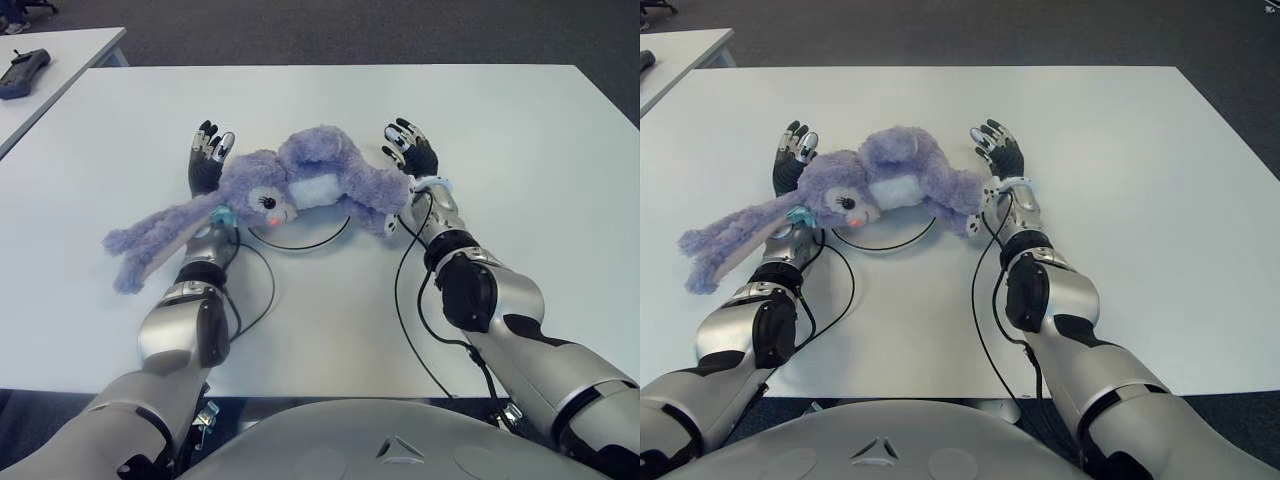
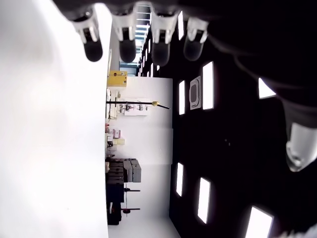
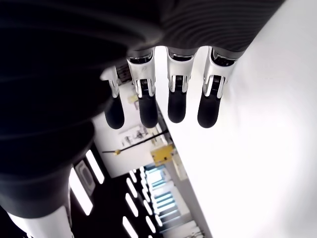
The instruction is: Put the doll into the plate.
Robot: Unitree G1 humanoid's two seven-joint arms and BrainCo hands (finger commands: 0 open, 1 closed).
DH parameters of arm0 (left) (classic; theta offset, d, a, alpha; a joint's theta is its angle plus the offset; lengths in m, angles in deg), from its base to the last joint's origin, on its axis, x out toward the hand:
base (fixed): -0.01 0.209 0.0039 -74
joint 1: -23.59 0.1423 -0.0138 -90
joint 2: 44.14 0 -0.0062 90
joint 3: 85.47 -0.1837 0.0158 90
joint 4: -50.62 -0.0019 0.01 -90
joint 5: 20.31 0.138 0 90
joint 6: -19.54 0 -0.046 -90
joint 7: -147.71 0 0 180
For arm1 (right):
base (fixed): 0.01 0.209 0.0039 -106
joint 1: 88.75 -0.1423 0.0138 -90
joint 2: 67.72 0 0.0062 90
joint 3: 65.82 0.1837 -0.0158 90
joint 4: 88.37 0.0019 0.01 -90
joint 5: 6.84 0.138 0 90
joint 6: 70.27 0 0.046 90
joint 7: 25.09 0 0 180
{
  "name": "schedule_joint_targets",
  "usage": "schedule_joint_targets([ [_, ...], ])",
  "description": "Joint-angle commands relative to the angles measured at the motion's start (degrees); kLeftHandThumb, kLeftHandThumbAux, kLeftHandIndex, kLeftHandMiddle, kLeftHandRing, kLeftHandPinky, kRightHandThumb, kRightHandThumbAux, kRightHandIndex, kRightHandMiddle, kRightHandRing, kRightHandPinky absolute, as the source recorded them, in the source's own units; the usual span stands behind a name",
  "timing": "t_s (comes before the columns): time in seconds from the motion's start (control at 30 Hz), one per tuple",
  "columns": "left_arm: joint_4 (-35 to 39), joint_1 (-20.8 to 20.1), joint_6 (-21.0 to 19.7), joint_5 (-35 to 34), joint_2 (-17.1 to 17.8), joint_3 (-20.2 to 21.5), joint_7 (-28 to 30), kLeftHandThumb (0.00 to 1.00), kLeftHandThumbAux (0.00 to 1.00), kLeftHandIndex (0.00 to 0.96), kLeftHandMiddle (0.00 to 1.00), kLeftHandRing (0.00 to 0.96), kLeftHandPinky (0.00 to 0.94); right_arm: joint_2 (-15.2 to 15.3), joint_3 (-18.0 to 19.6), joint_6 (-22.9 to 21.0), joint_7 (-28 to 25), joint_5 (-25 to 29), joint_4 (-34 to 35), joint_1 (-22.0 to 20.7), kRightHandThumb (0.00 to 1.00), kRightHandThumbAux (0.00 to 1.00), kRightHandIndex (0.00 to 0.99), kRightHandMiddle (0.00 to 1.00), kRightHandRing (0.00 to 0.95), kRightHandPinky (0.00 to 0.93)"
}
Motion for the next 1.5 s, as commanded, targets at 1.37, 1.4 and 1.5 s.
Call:
schedule_joint_targets([
  [1.37, -8.45, 19.13, 6.33, -5.30, -4.61, 5.18, 3.95, 0.000, 0.534, 0.087, 0.098, 0.067, 0.040, -12.02, -16.27, 17.59, 19.08, -11.92, -3.69, 20.63, 0.000, 0.878, 0.083, 0.131, 0.124, 0.144],
  [1.4, -8.46, 19.12, 6.48, -5.44, -4.72, 5.28, 4.06, 0.000, 0.533, 0.089, 0.097, 0.068, 0.041, -11.91, -16.88, 17.65, 20.01, -12.43, -3.69, 20.66, 0.000, 0.882, 0.089, 0.136, 0.127, 0.144],
  [1.5, -8.50, 19.13, 6.83, -5.59, -4.87, 5.41, 4.13, 0.000, 0.530, 0.092, 0.095, 0.069, 0.047, -11.53, -19.38, 17.91, 24.41, -15.00, -3.78, 20.68, 0.000, 0.896, 0.109, 0.155, 0.138, 0.153],
])
